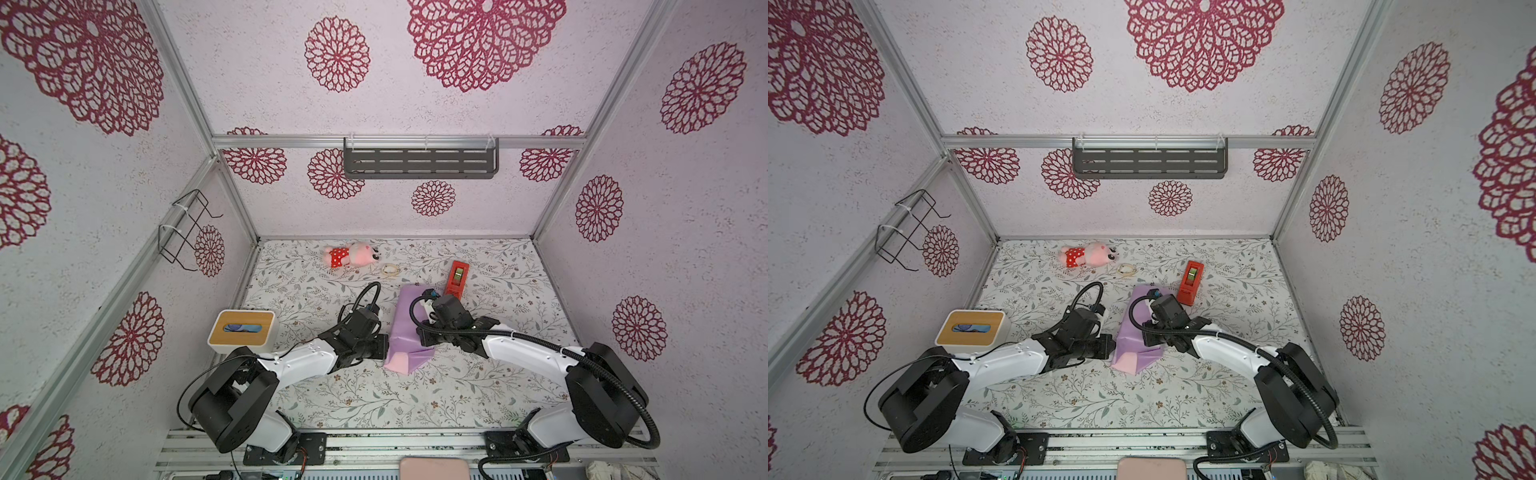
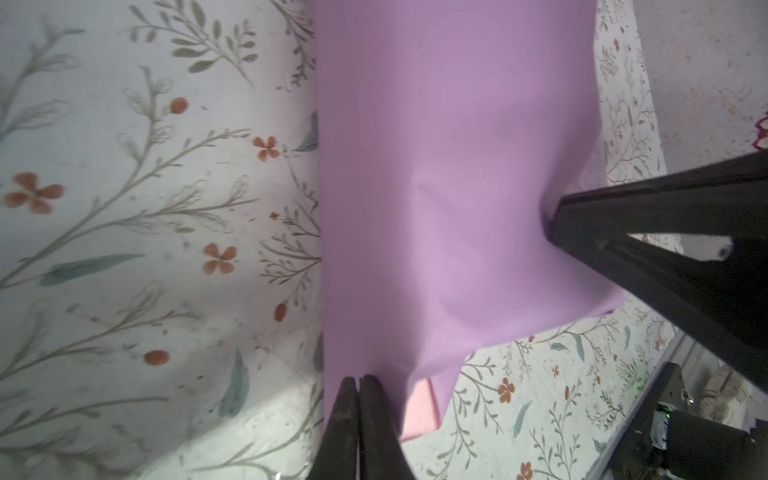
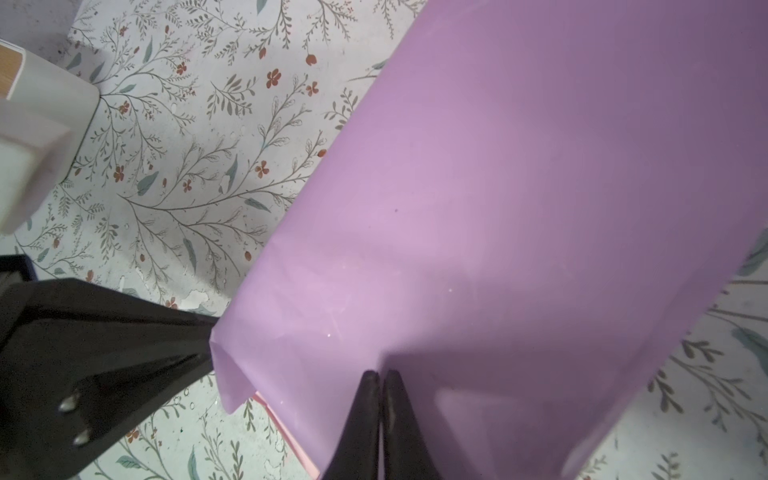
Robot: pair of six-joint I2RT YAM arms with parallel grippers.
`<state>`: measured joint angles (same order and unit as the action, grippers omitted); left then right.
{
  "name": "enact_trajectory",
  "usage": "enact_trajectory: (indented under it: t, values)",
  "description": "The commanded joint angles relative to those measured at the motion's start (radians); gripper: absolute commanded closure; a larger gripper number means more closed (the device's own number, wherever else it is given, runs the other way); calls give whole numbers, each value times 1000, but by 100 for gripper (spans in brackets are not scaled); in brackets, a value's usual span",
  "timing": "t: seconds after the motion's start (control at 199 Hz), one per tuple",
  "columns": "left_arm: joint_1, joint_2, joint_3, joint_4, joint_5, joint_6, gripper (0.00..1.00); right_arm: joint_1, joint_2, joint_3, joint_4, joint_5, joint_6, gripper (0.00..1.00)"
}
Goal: Wrap the gift box in paper
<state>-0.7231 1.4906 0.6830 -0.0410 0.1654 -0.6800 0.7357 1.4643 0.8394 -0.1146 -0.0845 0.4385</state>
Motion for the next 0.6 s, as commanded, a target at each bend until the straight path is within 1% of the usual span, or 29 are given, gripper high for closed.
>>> enact_trajectory:
  t: [0.0,0.352,0.599]
  values:
    - [-13,29,29,26,5,14,93,4,34,-23,-73,-25,13,91]
    - [-22,63,56,37,-16,16,94,4,35,-25,-70,-27,13,92]
    - [-36,81,52,87,-38,-5,93,5,33,-27,-68,-27,15,92]
